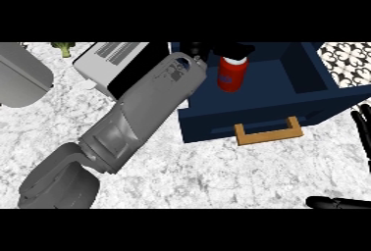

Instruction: Pick up the can, place it into the drawer and close the drawer

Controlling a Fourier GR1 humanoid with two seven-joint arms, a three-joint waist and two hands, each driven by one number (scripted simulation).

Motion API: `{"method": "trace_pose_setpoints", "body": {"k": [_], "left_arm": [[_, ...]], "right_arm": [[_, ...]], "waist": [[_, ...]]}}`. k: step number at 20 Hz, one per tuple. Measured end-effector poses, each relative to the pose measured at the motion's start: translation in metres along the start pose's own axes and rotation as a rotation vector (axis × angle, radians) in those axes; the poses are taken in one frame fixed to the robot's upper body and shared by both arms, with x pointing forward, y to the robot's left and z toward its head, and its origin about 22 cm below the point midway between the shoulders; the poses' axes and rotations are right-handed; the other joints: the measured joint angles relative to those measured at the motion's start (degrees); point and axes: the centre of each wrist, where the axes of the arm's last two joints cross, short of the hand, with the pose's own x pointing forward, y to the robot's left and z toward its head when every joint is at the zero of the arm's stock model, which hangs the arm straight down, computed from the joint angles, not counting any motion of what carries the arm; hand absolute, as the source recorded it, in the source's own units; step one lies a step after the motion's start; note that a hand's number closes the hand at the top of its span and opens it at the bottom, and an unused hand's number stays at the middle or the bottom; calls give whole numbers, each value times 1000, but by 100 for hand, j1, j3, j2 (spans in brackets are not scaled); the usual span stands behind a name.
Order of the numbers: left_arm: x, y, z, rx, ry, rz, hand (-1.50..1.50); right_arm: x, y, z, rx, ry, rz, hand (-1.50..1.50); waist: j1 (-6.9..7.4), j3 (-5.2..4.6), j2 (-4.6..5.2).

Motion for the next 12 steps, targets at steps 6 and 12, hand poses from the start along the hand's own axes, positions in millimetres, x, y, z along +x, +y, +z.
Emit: {"method": "trace_pose_setpoints", "body": {"k": [6,12], "left_arm": [[-4,0,2,28,10,20,-150],[1,-2,3,40,29,76,-150]], "right_arm": [[9,0,4,6,-22,22,-150],[27,-5,4,33,-104,187,-150]], "waist": [[0,-3,-9],[34,-6,-20]]}}
